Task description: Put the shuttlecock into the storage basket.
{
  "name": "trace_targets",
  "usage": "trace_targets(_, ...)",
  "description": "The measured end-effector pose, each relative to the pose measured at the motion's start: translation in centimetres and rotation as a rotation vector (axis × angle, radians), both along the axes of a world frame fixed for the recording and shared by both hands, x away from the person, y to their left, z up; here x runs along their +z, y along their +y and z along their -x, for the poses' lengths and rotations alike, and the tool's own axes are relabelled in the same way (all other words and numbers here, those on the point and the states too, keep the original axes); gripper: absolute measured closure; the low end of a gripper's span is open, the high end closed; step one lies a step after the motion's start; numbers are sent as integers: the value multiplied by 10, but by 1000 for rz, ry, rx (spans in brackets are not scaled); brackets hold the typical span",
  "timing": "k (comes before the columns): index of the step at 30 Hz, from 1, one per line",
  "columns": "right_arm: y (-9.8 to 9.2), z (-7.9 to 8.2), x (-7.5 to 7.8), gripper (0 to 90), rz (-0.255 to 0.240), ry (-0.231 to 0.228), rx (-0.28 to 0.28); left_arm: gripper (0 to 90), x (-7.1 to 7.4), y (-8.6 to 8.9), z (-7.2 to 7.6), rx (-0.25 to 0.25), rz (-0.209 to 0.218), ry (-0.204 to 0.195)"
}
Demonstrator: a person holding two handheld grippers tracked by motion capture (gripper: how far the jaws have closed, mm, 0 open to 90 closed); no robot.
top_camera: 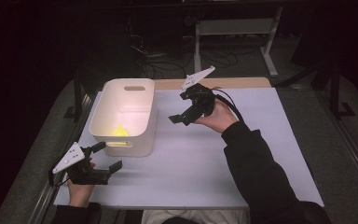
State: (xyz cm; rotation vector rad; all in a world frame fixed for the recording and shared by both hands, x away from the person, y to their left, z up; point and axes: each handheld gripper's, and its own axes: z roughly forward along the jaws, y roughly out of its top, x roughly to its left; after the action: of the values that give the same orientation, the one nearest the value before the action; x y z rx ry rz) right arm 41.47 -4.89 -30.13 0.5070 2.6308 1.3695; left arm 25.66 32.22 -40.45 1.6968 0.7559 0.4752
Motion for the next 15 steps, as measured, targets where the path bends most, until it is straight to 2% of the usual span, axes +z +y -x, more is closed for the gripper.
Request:
trace_targets(4, -6, 1, -2, 0, -2, 9, -13, 0, 0, 0, 0, 0, 0, 1)
trace_targets(15, -25, 5, -4, 0, -16, -1, -39, 0, 0, 0, 0, 2, 0, 0)
